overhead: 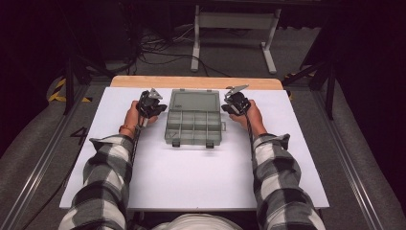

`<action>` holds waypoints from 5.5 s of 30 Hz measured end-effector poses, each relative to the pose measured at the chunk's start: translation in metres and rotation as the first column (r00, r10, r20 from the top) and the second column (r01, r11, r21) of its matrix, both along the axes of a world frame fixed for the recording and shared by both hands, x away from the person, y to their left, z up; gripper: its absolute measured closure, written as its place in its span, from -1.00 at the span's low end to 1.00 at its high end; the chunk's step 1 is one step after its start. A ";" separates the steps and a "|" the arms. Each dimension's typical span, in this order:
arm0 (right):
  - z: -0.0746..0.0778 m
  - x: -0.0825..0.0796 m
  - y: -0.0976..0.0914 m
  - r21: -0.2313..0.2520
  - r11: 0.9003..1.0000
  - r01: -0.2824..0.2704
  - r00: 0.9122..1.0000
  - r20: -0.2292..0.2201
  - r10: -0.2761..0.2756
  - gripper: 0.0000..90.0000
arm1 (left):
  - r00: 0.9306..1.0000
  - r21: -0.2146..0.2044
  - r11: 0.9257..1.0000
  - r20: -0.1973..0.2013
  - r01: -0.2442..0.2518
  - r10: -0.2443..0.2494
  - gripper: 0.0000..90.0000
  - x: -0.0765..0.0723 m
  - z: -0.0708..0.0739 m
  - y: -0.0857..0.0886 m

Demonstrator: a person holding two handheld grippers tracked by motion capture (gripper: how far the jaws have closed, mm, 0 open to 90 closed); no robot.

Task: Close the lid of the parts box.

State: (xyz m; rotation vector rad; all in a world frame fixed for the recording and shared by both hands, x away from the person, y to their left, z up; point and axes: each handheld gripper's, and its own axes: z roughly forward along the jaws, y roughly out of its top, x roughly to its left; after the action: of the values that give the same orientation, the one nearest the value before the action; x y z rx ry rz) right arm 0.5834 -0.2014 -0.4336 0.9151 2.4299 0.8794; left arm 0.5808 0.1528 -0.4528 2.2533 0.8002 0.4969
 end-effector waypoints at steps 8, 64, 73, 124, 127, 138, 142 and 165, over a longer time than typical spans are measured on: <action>-0.008 0.008 0.003 -0.034 0.999 -0.001 1.000 -0.031 0.000 1.00 | 1.000 -0.010 1.000 -0.027 0.006 -0.006 1.00 0.007 -0.002 -0.001; -0.013 0.028 0.000 0.175 0.984 -0.025 0.998 0.058 0.016 1.00 | 0.992 -0.188 0.975 -0.061 -0.116 0.107 0.87 0.040 0.002 -0.004; -0.010 0.027 0.000 0.184 0.982 -0.042 0.997 0.071 0.029 1.00 | 0.994 -0.189 0.976 -0.034 -0.111 0.107 0.85 0.040 0.010 -0.005; 0.026 -0.017 -0.004 0.241 0.968 -0.068 0.981 0.194 0.020 1.00 | 0.994 -0.194 0.980 0.091 -0.041 0.060 0.81 -0.009 0.052 -0.004; 0.027 -0.019 -0.003 0.237 0.969 -0.067 0.980 0.198 0.020 1.00 | 0.994 -0.179 0.983 0.092 -0.037 0.055 0.81 -0.012 0.052 -0.003; 0.029 -0.025 -0.001 0.233 0.971 -0.062 0.980 0.201 0.014 1.00 | 0.993 -0.146 0.989 0.106 -0.030 0.046 0.82 -0.018 0.056 -0.002; 0.030 -0.027 0.000 0.225 0.972 -0.062 0.979 0.205 0.015 1.00 | 0.993 -0.143 0.989 0.113 -0.027 0.044 0.85 -0.021 0.057 -0.002; 0.038 -0.039 -0.004 0.232 0.970 -0.080 0.973 0.231 0.024 0.97 | 0.989 -0.105 0.994 0.148 0.010 0.006 0.84 -0.036 0.071 -0.001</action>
State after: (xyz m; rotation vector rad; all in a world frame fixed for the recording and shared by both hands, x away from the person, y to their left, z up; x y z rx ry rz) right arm 0.5448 -0.2054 -0.3953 0.7843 2.1929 1.2467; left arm 0.5444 0.1521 -0.3814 2.0925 0.7312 0.5998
